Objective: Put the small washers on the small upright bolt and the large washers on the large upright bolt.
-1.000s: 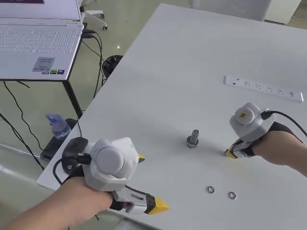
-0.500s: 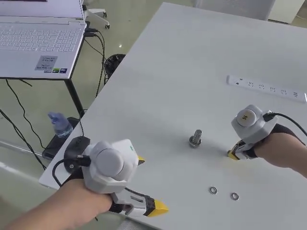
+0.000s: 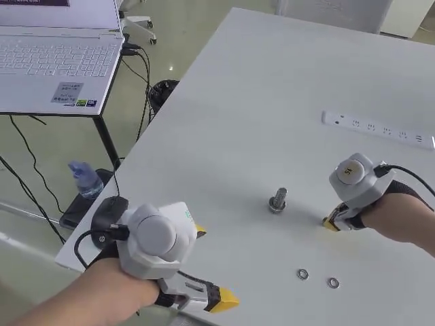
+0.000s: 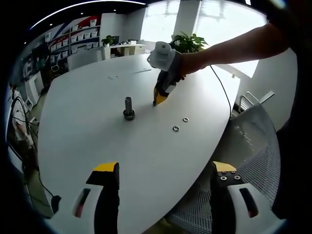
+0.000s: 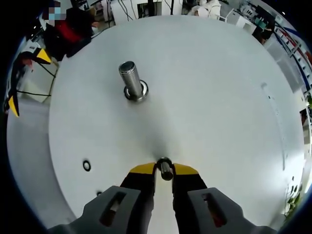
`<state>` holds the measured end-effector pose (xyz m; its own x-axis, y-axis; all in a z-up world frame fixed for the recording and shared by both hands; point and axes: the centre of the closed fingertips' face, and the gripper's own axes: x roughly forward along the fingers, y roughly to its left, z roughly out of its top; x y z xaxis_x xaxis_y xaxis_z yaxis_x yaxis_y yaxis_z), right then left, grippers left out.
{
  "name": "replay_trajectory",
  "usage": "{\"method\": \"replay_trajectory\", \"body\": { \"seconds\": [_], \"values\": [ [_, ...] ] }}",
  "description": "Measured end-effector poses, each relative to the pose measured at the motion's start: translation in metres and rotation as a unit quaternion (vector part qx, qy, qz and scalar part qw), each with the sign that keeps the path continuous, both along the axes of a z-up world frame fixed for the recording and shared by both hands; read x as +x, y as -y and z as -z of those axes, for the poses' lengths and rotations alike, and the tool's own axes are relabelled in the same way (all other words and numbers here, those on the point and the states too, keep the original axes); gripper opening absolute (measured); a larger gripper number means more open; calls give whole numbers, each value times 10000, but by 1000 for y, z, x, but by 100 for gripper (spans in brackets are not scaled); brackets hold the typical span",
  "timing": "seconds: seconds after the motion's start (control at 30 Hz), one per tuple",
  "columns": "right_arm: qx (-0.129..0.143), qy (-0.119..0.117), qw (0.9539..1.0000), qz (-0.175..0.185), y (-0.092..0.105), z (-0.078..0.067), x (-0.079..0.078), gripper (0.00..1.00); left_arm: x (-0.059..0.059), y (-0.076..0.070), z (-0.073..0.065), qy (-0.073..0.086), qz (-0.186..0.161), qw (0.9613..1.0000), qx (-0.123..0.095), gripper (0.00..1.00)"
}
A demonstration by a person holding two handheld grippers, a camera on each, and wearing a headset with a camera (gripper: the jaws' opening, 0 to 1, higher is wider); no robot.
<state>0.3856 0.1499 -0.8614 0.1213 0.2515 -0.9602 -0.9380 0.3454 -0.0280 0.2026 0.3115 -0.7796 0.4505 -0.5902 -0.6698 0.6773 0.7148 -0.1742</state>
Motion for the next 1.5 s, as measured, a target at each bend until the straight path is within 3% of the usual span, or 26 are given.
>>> {"method": "replay_trajectory", "body": {
  "seconds": [0.37,0.67,1.0,1.5],
  "values": [
    [-33,27,10000,-77,1,0,0,14,-3,0,0,0,-57,10000,-5,76],
    [59,45,9999,-82,0,-2,1,24,-5,-2,-1,5,-94,10000,-6,76],
    [-22,42,9999,-156,0,-4,-1,25,-10,-2,-1,10,-92,10000,-5,76],
    [-48,59,9999,-146,4,-21,0,24,-6,0,-7,108,-115,9999,-38,76]
  ]
}}
